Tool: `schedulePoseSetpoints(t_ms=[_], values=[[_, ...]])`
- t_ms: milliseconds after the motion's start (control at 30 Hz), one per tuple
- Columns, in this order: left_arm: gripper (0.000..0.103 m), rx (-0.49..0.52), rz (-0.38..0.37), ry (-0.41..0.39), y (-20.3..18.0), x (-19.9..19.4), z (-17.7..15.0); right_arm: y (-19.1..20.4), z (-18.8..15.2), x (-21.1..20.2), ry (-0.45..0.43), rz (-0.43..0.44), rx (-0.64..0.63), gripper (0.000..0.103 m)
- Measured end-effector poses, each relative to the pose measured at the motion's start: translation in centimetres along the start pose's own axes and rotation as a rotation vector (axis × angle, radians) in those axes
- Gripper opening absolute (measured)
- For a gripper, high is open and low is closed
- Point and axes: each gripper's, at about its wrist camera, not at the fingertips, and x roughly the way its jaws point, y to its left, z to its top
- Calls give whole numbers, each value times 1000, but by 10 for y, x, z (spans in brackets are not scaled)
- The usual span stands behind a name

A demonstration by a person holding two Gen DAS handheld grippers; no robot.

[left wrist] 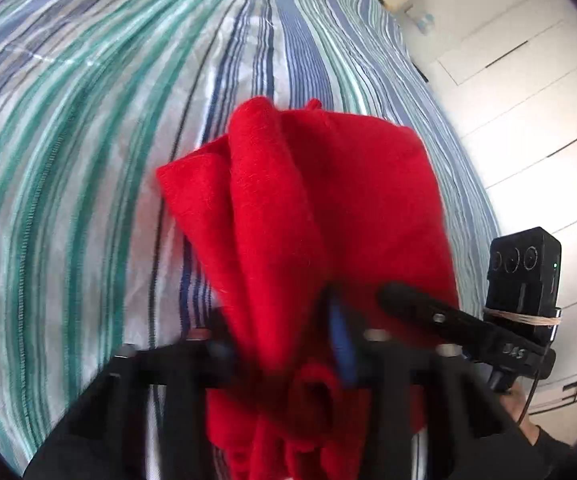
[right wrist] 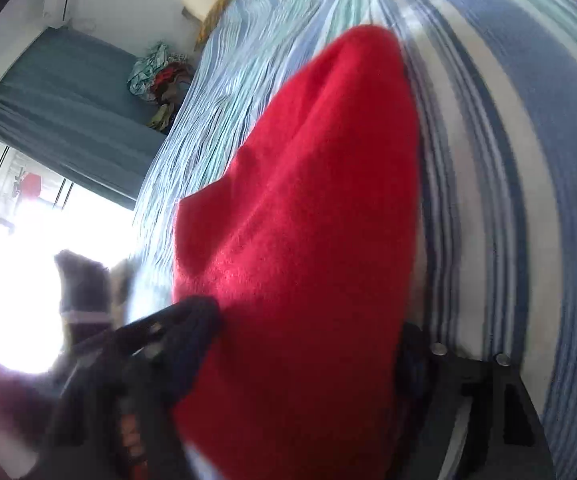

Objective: Fold small clothes

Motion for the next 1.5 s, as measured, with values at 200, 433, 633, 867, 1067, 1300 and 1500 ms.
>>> schedulePoseSetpoints(t_ms=[200, 433, 633, 867, 1067, 1300, 1500], values=[[18, 80, -12, -152, -36, -58, 10, 42, 6, -17, -87, -98, -129, 36], [19, 175, -35, -329, -76, -153, 36, 125, 40, -72, -250, 10, -298, 36], [43, 125, 165, -154, -42, -103, 11, 124, 44, -50, -113, -50, -231, 60], [90, 247, 531, -181, -58, -117, -111, 79, -50, -73, 6, -372, -224, 84], [102, 283, 849, -351, -124, -169, -186, 122, -122, -137, -60, -468, -286, 102], [102, 101, 674, -144, -118, -203, -220, 176, -193, -174, -83, -579, -348, 103], [102, 92, 681, -171, -134, -231, -237, 214, -220, -190, -91, -597, -392, 103]])
